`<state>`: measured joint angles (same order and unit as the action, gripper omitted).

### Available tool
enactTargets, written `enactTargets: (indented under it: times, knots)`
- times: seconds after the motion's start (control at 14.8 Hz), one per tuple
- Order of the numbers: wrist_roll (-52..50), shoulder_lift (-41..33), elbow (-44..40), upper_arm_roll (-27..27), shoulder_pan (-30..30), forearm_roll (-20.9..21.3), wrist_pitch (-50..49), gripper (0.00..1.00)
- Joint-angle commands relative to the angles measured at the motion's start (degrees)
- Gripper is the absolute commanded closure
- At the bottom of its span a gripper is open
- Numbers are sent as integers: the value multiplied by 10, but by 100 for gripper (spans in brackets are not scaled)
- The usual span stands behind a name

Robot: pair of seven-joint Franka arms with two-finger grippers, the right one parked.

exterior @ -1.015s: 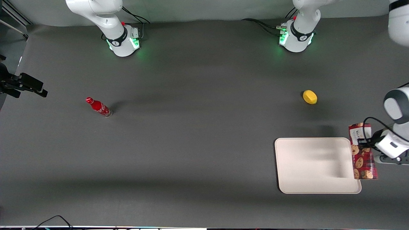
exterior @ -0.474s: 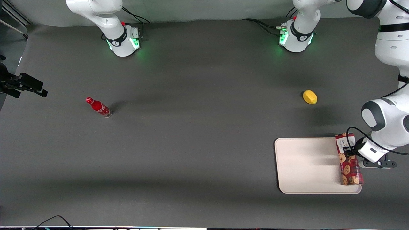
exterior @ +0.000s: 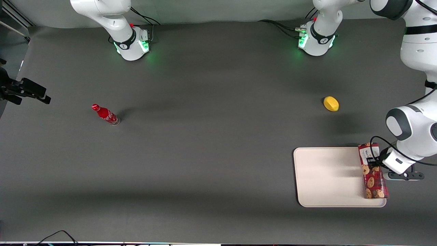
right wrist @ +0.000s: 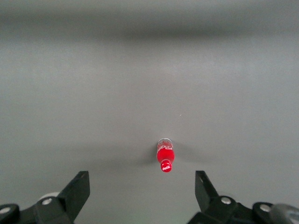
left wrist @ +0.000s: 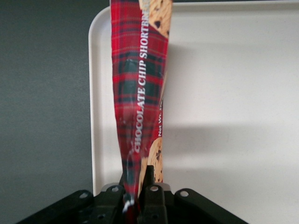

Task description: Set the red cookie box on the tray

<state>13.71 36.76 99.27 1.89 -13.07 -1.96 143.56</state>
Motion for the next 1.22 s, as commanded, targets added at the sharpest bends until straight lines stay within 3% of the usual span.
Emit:
enactTargets:
  times: [0.0,0.54,1.15]
  knots:
    - [-6,-3,2,-4,7,-8,9,0]
    - [-9,-36,-6,-3,14,-7,-46,0]
    - [-9,-235,-48,-3,46,3,-397,0]
